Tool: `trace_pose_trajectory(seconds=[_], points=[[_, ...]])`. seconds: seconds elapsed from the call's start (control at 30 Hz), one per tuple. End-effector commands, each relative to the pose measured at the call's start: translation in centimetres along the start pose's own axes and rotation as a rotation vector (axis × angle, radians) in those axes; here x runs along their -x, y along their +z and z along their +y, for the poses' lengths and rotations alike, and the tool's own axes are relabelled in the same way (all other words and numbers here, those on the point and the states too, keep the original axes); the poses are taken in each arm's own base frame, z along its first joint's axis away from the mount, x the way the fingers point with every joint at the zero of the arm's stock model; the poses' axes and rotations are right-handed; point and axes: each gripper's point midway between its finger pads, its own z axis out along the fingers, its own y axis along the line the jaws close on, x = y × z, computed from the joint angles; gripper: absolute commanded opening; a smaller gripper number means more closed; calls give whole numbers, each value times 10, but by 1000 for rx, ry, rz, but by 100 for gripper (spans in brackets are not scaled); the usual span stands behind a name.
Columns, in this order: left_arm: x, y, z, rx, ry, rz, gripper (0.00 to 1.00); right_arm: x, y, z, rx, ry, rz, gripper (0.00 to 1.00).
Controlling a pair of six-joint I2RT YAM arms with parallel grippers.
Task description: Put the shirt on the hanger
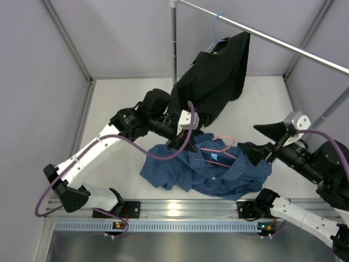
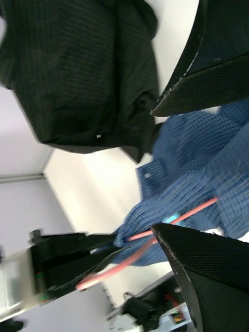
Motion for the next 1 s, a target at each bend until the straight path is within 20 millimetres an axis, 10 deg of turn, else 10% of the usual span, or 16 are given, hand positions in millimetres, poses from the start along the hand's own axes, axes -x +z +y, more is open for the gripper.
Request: trace_pose_trajectory(seconds=[0.0,0.57,0.97], points=[[14,-22,-37,-124,106,-11,0,-29,-28,1,42,-101,184,80],[32,-40,-69,-202,186,-65,0,-74,-51,105,712,-32,353,72],[35,-37,-67,-217,169,-68,0,-71,-45,116,775,-31,244,52]])
